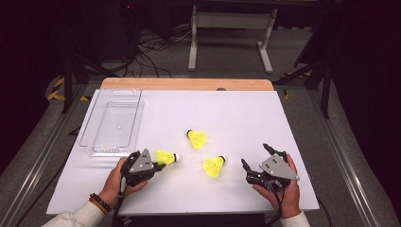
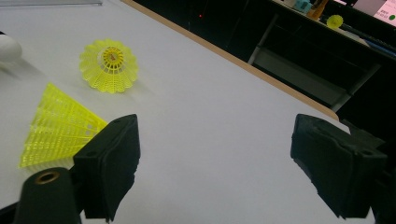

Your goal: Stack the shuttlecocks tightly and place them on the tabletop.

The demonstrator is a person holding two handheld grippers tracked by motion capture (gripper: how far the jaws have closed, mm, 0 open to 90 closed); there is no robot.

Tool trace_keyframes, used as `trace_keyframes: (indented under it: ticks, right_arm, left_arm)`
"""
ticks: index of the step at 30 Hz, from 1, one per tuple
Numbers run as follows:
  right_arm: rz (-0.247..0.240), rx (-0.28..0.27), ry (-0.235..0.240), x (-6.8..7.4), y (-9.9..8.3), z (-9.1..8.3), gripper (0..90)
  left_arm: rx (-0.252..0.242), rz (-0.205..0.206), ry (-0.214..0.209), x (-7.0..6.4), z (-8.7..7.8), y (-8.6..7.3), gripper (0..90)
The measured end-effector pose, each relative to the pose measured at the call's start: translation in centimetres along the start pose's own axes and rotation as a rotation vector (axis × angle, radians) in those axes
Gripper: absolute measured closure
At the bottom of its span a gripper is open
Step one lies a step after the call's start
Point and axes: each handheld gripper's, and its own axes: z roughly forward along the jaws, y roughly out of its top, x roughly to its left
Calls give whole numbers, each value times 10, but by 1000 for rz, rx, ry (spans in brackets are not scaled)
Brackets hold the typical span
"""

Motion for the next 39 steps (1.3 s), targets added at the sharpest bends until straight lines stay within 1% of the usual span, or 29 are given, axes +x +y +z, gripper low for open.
trace_keyframes:
  ticks: [2, 4, 8, 15, 21, 24, 26, 27, 29, 33, 36, 38, 39]
  right_arm:
    - [2, 5, 1, 0, 0, 1, 167]
    - [1, 6, 1, 0, 0, 1, 167]
    - [-2, 9, 3, 0, 0, 2, 167]
    - [-10, 20, 10, 2, -1, 3, 167]
    - [-10, 29, 13, 2, -1, 4, 167]
    - [-15, 36, 20, 3, -1, 5, 167]
    - [-29, 47, 45, 5, -2, 6, 170]
    - [-32, 51, 50, 5, -2, 7, 170]
    - [-37, 56, 58, 6, -2, 8, 170]
    - [-39, 62, 60, 6, -2, 8, 169]
    - [-37, 66, 66, 6, -2, 9, 167]
    - [-41, 69, 65, 6, -2, 9, 167]
    - [-40, 70, 66, 6, -2, 9, 167]
  left_arm:
    - [1, 7, 12, 2, -4, 0, 893]
    - [2, 9, 14, 3, -6, 0, 893]
    - [14, 15, 27, 6, -15, -1, 894]
    - [17, 2, 29, 11, -30, -6, 894]
    - [30, 4, 37, 12, -37, -10, 895]
    - [35, -4, 39, 13, -41, -12, 894]
    - [43, -6, 48, 15, -43, -14, 894]
    - [48, -15, 41, 16, -44, -16, 894]
    - [57, -16, 44, 16, -45, -17, 893]
    - [56, -26, 41, 17, -47, -18, 890]
    - [63, -32, 28, 17, -46, -19, 885]
    - [78, -24, 25, 16, -45, -19, 880]
    - [78, -24, 25, 16, -45, -19, 880]
